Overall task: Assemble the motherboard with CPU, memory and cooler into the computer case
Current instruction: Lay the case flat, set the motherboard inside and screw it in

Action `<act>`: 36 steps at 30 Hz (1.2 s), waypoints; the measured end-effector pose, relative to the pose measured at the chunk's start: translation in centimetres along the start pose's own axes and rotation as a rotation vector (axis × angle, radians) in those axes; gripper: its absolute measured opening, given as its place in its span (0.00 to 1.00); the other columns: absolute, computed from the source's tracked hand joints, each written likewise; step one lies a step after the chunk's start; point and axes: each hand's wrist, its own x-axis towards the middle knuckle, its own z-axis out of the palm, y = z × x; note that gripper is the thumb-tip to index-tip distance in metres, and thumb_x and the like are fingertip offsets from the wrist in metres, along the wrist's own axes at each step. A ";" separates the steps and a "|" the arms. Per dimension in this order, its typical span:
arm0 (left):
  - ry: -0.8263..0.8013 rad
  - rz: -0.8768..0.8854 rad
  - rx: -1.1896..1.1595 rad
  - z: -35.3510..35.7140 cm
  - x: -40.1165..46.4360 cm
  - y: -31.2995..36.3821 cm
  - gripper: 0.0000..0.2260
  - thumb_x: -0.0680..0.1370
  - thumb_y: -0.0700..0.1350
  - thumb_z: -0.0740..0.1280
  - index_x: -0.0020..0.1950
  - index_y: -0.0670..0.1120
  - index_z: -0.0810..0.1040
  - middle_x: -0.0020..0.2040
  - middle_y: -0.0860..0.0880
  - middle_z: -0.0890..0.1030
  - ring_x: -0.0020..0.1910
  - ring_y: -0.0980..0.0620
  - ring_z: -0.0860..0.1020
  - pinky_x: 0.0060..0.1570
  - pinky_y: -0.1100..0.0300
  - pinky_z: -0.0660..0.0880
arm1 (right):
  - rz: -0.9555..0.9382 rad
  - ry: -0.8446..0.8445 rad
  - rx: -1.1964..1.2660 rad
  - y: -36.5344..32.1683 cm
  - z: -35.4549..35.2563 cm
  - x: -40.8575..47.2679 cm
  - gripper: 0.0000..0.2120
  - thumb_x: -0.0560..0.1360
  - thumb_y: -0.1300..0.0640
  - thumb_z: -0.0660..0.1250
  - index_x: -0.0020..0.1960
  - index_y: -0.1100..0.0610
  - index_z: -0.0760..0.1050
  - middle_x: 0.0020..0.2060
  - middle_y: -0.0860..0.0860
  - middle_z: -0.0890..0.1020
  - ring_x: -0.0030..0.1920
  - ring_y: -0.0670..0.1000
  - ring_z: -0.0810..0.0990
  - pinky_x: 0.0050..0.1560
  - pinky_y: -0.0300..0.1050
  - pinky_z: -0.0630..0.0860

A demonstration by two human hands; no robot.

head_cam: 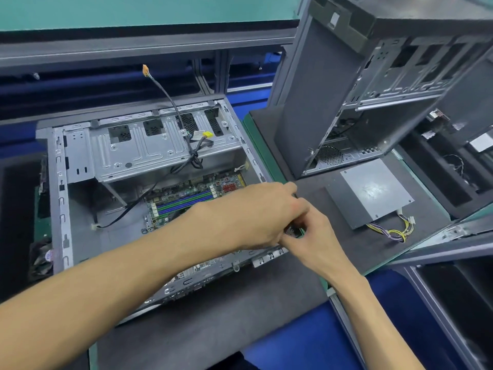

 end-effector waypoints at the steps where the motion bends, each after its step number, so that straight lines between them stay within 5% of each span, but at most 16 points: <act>1: -0.020 0.016 -0.023 -0.1 0.0 0.1 0.12 0.76 0.41 0.63 0.59 0.47 0.73 0.50 0.48 0.71 0.47 0.46 0.75 0.44 0.52 0.74 | 0.009 0.007 0.007 0.0 -0.1 0.0 0.11 0.63 0.45 0.71 0.40 0.35 0.70 0.38 0.36 0.76 0.37 0.40 0.74 0.36 0.28 0.68; 6: 0.133 -0.180 0.101 0.7 0.0 0.7 0.14 0.81 0.57 0.60 0.50 0.47 0.63 0.39 0.50 0.70 0.40 0.44 0.77 0.38 0.51 0.74 | -0.022 -0.063 0.015 0.3 -0.1 0.3 0.06 0.64 0.48 0.68 0.39 0.38 0.75 0.44 0.44 0.78 0.44 0.46 0.78 0.40 0.36 0.73; 9: 0.116 -0.096 0.032 0.6 0.3 0.4 0.05 0.80 0.47 0.61 0.53 0.47 0.68 0.41 0.50 0.68 0.41 0.45 0.75 0.41 0.50 0.74 | -0.031 -0.036 0.001 0.5 -0.1 0.3 0.08 0.64 0.47 0.70 0.40 0.36 0.74 0.44 0.39 0.79 0.44 0.42 0.79 0.39 0.31 0.72; 11: 0.051 0.009 -0.030 0.2 0.3 0.2 0.08 0.78 0.42 0.63 0.57 0.47 0.72 0.45 0.50 0.68 0.41 0.48 0.72 0.42 0.52 0.72 | 0.010 -0.004 0.015 0.5 0.0 0.2 0.11 0.62 0.45 0.70 0.41 0.34 0.72 0.39 0.35 0.78 0.39 0.38 0.77 0.36 0.26 0.69; 16: 0.127 -0.157 0.071 0.4 0.2 0.3 0.15 0.79 0.57 0.62 0.50 0.48 0.62 0.42 0.49 0.71 0.41 0.44 0.76 0.39 0.50 0.76 | -0.014 -0.056 0.020 0.9 -0.1 0.4 0.06 0.63 0.46 0.69 0.39 0.44 0.75 0.45 0.43 0.78 0.43 0.47 0.79 0.39 0.35 0.72; 20: 0.054 -0.043 -0.021 0.0 0.4 0.0 0.05 0.79 0.46 0.62 0.53 0.46 0.70 0.46 0.49 0.72 0.44 0.46 0.76 0.45 0.51 0.74 | -0.004 -0.035 0.011 0.4 -0.2 0.3 0.08 0.65 0.44 0.70 0.42 0.37 0.74 0.44 0.39 0.78 0.42 0.43 0.77 0.39 0.32 0.72; 23: 0.024 -0.034 -0.026 -0.2 0.3 0.0 0.10 0.78 0.48 0.64 0.58 0.47 0.72 0.49 0.48 0.74 0.45 0.46 0.76 0.46 0.49 0.76 | -0.019 -0.033 0.016 0.2 -0.5 0.1 0.08 0.65 0.44 0.70 0.41 0.34 0.72 0.43 0.38 0.77 0.41 0.41 0.76 0.39 0.29 0.70; 26: 0.106 -0.167 0.068 0.4 0.2 0.3 0.16 0.79 0.58 0.62 0.55 0.46 0.70 0.43 0.48 0.76 0.42 0.43 0.78 0.40 0.51 0.76 | -0.012 -0.073 0.004 0.3 -0.5 0.2 0.06 0.64 0.46 0.69 0.40 0.44 0.77 0.46 0.44 0.77 0.46 0.46 0.78 0.41 0.33 0.71; 28: 0.126 -0.154 0.044 0.8 0.3 0.5 0.10 0.80 0.53 0.61 0.54 0.46 0.70 0.42 0.49 0.74 0.42 0.43 0.78 0.40 0.51 0.74 | -0.002 -0.069 -0.008 0.2 -0.5 0.2 0.07 0.64 0.46 0.68 0.39 0.47 0.77 0.46 0.45 0.78 0.45 0.47 0.78 0.42 0.36 0.73; 32: 0.122 -0.084 0.012 0.9 0.1 0.6 0.06 0.80 0.46 0.60 0.56 0.47 0.70 0.43 0.51 0.67 0.39 0.47 0.70 0.40 0.51 0.73 | -0.026 -0.076 0.026 0.0 -0.7 0.1 0.07 0.66 0.47 0.69 0.42 0.35 0.76 0.46 0.39 0.77 0.43 0.42 0.78 0.41 0.29 0.71; 36: 0.236 -0.195 0.049 1.6 -0.1 1.3 0.11 0.82 0.54 0.59 0.56 0.47 0.67 0.44 0.49 0.75 0.42 0.44 0.78 0.36 0.52 0.72 | -0.003 -0.077 0.007 0.3 -0.9 -0.1 0.07 0.66 0.46 0.68 0.40 0.48 0.77 0.44 0.44 0.77 0.42 0.47 0.77 0.40 0.34 0.72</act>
